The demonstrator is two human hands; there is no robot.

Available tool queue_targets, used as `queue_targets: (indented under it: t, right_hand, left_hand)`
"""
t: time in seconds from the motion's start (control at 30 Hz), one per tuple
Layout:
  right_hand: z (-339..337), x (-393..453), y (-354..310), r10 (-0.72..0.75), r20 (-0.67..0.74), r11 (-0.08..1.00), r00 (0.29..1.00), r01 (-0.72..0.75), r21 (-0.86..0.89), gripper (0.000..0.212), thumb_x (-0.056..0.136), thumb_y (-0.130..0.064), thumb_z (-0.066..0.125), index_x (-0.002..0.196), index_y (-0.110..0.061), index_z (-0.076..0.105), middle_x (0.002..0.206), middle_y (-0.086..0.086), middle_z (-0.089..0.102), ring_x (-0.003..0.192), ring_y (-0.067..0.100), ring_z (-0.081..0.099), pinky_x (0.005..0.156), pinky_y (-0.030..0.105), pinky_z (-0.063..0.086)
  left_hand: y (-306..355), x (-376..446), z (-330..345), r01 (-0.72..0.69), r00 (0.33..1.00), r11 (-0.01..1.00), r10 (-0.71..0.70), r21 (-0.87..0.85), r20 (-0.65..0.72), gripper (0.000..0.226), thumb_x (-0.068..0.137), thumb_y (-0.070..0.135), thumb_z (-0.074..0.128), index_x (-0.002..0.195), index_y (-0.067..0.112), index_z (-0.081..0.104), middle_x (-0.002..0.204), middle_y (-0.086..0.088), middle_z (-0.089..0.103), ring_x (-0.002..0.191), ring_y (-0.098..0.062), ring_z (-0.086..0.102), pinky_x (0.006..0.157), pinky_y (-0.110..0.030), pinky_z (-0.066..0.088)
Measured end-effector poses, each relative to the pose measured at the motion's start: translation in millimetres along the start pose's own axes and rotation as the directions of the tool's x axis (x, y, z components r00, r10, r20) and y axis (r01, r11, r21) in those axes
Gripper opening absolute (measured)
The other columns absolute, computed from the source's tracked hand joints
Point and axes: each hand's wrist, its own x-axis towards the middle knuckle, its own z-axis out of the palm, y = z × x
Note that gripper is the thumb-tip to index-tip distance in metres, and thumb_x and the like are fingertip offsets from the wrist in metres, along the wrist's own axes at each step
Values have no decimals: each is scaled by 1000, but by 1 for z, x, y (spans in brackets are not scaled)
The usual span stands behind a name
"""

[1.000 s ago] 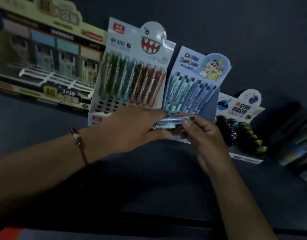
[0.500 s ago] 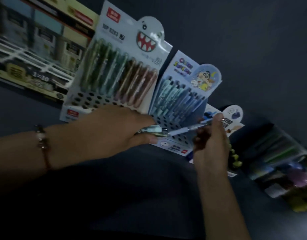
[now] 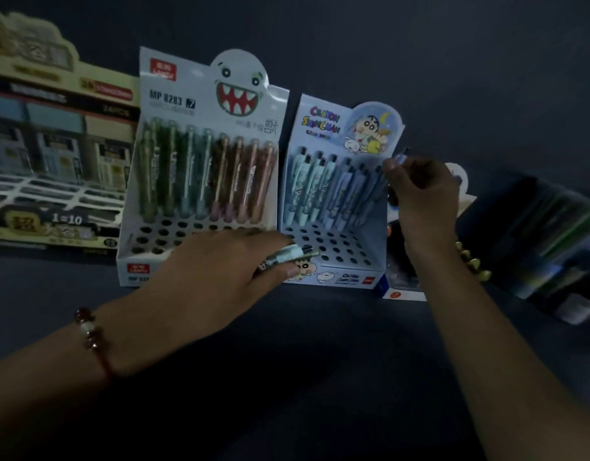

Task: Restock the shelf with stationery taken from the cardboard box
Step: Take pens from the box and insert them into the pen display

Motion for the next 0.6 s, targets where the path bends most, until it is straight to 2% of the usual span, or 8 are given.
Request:
queue_targets:
  t: [0.1,0.2,0.33,0.43,0.5,0.6]
  right_hand:
    - [5,-3,6,-4,18,999,1000,5,-48,18,87,-30,73,80,-21,60,72,-4,63,65,8,60,62,29,50]
    - [5,-7,13,-20,27,998,999,22,-62,16,87,-30,73,82,-21,61,76,-3,64,68,7,59,64,24,48]
    - [6,-10,21,-82,90,975,993,99,-199,22,88,-33,71,82,-14,63,74,-5,63,65,3,55,60,16,41]
    - [7,-10,26,-133,111,945,985,160,-286,25,88,-38,70,71,-25,57,77,-6,58,74,10,54,65,20,37]
    - [5,-8,31,-135,101,928,986,162,-335,30,86,-40,70,66,-29,52,79,1,54,77,12,50,66,21,32]
    - [2,-11,32,-115,82,922,990,137,-362,29,87,-40,69,67,-27,54,83,6,55,77,11,48,65,24,31]
  left_hand:
    - [0,0,0,-8,1000,1000,8,-1,-3,55,89,64,28,123,34,59,102,10,69,76,-10,62,61,-27,44]
    - [-1,-1,1,-9,1000,1000,8,-25,-23,55,92,67,28,123,34,59,103,11,69,77,-9,62,62,-29,49]
    - [-1,0,1,-8,999,1000,7,-25,-40,53,92,67,30,123,36,60,107,14,69,79,-5,61,60,-19,39]
    - [-1,-2,1,-9,999,1000,9,-7,-49,50,93,66,33,122,37,60,108,15,69,79,-2,59,62,-7,32]
    - [0,-3,0,-3,999,1000,3,-3,-54,52,92,68,30,121,38,60,108,16,70,79,0,60,62,-6,33]
    - [2,-3,-2,2,999,1000,-3,-11,-43,55,91,70,30,123,38,61,113,16,69,74,5,53,62,-6,33]
